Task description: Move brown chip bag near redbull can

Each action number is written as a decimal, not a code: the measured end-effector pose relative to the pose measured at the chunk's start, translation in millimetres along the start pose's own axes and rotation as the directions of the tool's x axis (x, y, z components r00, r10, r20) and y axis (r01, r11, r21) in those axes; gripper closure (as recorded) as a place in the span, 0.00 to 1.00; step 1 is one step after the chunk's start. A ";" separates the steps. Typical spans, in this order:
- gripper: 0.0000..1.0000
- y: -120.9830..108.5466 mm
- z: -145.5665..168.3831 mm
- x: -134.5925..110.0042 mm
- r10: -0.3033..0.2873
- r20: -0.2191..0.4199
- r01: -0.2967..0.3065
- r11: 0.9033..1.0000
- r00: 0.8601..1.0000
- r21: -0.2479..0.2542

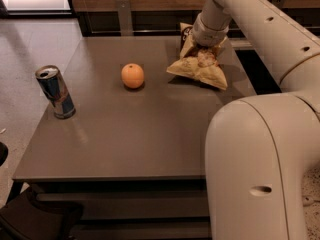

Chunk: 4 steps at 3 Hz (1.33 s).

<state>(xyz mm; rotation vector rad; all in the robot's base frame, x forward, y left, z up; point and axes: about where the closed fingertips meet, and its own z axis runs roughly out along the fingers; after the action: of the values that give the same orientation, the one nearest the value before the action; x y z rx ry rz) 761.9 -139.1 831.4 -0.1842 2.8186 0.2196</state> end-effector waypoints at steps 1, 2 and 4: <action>0.99 0.4 -2.4 -0.8 0.000 0.000 0.000 1.000 1.000 0.000; 1.00 0.4 -2.4 -0.8 0.000 0.000 0.000 1.000 1.000 0.000; 1.00 -12.5 -30.2 2.5 0.007 0.035 -0.009 0.998 0.999 0.056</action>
Offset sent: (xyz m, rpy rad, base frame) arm 0.0000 0.0000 0.0021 0.0000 0.0001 0.0001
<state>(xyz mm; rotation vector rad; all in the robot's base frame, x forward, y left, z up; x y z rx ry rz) 752.6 -156.8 857.4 -0.1549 2.7877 0.1442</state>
